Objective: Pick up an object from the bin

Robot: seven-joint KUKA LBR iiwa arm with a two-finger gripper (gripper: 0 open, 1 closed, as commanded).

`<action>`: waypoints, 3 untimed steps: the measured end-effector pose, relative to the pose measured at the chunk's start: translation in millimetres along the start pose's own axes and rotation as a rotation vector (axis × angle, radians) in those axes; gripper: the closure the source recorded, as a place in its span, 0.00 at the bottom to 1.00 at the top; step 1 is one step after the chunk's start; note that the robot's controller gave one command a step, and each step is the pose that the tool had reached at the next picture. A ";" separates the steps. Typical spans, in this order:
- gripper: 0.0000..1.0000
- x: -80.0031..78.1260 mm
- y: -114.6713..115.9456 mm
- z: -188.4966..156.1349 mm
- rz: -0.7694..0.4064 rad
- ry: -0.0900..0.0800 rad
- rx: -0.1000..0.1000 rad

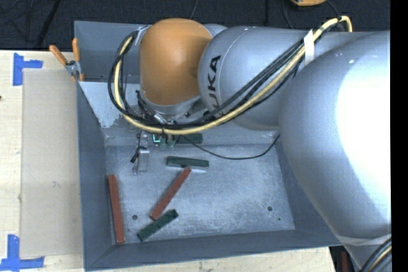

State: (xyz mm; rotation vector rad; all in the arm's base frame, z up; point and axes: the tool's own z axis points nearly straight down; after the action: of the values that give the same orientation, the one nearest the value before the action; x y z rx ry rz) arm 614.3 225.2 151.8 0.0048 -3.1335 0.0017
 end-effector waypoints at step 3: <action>0.00 97.1 -55.1 53.2 -0.813 -0.009 0.001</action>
Offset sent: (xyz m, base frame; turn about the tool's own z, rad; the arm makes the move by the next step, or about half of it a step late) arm -0.0941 -0.0612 -0.0818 -0.5152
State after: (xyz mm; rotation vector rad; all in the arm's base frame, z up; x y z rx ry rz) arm 517.0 169.8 99.4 1.2475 -2.8839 -0.0017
